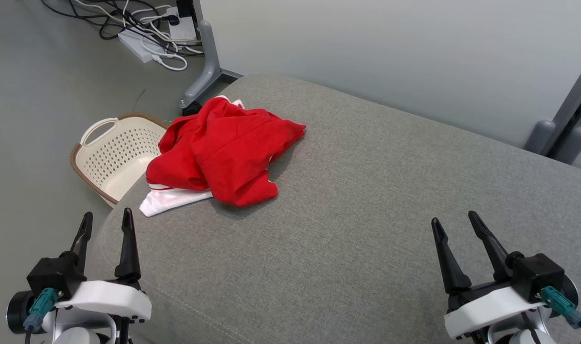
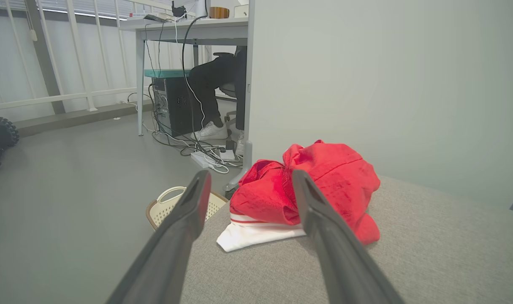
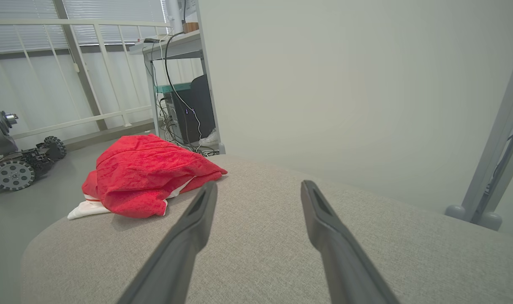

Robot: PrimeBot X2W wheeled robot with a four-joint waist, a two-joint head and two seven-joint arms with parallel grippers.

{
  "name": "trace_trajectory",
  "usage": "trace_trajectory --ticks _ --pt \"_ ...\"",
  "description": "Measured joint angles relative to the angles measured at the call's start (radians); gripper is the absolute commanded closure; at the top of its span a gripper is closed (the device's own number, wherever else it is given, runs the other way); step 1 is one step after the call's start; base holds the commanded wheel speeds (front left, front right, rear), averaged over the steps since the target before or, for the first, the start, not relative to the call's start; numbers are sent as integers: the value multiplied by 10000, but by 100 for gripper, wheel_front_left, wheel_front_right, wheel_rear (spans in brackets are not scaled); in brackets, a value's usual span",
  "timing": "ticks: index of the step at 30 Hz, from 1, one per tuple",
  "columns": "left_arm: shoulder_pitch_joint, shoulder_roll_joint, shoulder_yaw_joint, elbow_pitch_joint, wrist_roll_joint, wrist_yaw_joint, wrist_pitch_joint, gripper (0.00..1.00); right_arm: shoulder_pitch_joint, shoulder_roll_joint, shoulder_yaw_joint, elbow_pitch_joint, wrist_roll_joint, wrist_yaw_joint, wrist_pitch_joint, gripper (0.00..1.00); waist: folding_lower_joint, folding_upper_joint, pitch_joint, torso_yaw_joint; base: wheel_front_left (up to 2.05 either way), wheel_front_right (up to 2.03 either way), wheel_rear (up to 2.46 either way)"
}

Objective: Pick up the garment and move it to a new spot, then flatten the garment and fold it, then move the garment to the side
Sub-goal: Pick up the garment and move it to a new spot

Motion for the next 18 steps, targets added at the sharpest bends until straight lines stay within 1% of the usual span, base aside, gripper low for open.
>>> trace_trajectory --ticks 11,18 --pt "-27 15 -73 205 -77 29 -73 0 8 -23 -115 -104 -86 0 33 0 0 0 4 -13 0 0 0" --pt "-279 -27 -86 186 -142 40 -130 0 -4 -115 -107 -272 -142 0 161 0 0 0 206 -52 0 0 0"
